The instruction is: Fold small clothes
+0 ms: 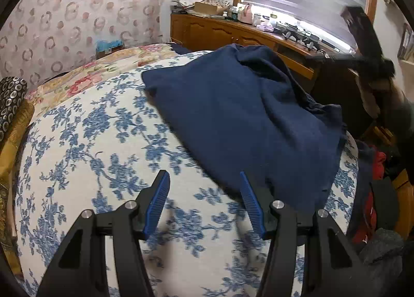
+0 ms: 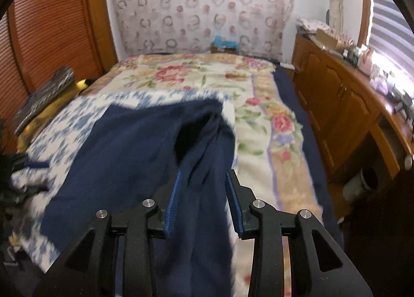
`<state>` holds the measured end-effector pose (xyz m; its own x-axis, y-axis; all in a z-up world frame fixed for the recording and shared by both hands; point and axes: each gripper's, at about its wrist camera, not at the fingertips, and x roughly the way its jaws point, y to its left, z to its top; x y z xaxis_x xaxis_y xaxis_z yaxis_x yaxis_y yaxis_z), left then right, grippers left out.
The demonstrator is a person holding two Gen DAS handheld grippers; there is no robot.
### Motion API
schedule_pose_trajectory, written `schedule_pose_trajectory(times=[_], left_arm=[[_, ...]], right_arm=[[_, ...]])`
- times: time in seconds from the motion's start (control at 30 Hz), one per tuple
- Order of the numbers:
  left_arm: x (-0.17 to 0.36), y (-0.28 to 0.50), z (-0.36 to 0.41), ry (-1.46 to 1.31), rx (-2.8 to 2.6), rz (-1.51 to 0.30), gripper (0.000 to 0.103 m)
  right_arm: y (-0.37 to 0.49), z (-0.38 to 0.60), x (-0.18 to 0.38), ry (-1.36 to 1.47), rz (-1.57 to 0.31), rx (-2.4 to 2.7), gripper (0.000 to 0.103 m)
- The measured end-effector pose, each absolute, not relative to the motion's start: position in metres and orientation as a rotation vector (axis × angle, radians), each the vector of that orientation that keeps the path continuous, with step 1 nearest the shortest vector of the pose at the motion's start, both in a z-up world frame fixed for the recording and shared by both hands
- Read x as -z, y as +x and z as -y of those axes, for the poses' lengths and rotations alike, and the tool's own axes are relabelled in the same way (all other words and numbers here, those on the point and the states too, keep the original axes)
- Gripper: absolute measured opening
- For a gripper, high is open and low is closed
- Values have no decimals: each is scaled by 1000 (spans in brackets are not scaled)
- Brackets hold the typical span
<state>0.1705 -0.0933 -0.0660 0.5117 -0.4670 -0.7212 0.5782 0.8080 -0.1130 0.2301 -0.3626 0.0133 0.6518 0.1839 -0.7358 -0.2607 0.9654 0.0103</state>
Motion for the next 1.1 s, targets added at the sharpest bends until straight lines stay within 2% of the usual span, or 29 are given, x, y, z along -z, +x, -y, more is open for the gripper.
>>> schedule_pose_trajectory(times=[0.37, 0.43, 0.47, 0.57, 0.7, 1.1], left_arm=[[70, 144, 113, 168, 627, -820, 55], [71, 139, 113, 160, 621, -825, 55], [70, 137, 113, 156, 616, -827, 55], [68, 129, 113, 148, 607, -822, 55], [65, 117, 116, 143, 603, -813, 55], [82, 115, 132, 141, 634, -865, 55]], right_arm=[[183, 356, 46, -79, -955, -285, 35], [180, 359, 45, -58, -947, -307, 22], [177, 361, 42, -48, -933, -326, 9], [165, 364, 29, -61, -871, -321, 5], [143, 382, 12, -38, -807, -291, 4], [123, 382, 43, 0, -808, -242, 4]])
